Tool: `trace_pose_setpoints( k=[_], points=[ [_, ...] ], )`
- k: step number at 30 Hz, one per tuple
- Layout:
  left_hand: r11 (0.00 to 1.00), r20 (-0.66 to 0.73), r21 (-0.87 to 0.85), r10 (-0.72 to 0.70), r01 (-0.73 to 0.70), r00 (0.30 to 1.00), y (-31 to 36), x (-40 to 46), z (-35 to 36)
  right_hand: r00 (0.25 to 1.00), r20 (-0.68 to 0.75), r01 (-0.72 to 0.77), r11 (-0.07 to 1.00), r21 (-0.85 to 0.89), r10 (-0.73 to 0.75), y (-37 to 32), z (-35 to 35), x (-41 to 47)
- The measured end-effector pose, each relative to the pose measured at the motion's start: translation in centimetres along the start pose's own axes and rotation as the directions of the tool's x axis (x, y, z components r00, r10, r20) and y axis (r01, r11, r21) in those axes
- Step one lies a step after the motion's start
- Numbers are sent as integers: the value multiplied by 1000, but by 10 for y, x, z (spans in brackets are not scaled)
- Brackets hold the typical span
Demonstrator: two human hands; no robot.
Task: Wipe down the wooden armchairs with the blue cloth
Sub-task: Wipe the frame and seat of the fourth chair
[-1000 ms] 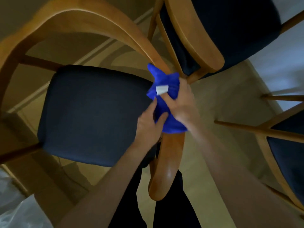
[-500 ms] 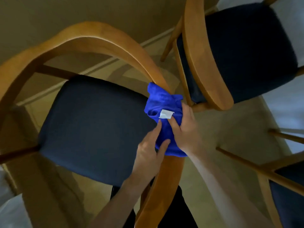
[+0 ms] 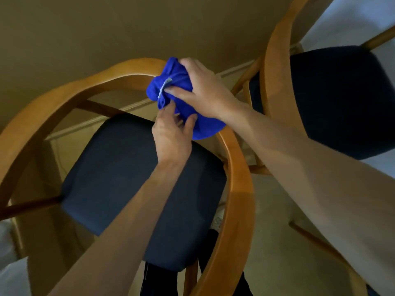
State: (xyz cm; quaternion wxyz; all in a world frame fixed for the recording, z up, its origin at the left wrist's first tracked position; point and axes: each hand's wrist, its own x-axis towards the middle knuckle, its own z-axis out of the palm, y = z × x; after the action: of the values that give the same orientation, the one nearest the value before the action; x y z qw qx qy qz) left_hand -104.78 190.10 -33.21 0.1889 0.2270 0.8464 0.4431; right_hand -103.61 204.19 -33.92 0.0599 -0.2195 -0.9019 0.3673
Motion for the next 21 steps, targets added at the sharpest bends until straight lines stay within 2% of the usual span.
trace_pose_setpoints(
  k=[3, 6, 8, 11, 13, 15, 18, 19, 21],
  points=[
    [1000, 35, -7, -26, 26, 999, 0, -14, 10, 992, -89, -80, 991, 105, 89, 7, 3, -29],
    [993, 144, 115, -21, 4, 989, -5, -50, 32, 969, -52, -220, 944, 248, 240, 24, 8, -89],
    [997, 221, 76, -18, 1, 975, -11, -78, 45, 942, -2, -325, 910, 258, 336, 34, 12, -126],
    [1000, 222, -1, -2, 2, 975, -12, -98, 47, 920, 38, -388, 897, 213, 389, 36, 14, -140],
    [999, 187, -39, -4, 11, 982, -4, -83, 40, 946, 4, -319, 928, 192, 325, 27, 6, -120],
    [999, 76, -35, 2, 0, 997, 4, -49, 28, 982, -39, -179, 971, 161, 187, 13, -2, -75],
    [998, -108, -34, -52, 49, 993, 8, 8, 6, 1000, -12, 3, 999, -46, -4, -16, -5, 9],
    [996, -144, -43, -84, 79, 986, 8, 21, -2, 999, 27, 21, 994, -108, -18, -25, -5, 30],
    [991, -163, -65, -128, 119, 978, 7, 31, -10, 998, 65, 11, 994, -111, -4, -33, -4, 52]
  ],
)
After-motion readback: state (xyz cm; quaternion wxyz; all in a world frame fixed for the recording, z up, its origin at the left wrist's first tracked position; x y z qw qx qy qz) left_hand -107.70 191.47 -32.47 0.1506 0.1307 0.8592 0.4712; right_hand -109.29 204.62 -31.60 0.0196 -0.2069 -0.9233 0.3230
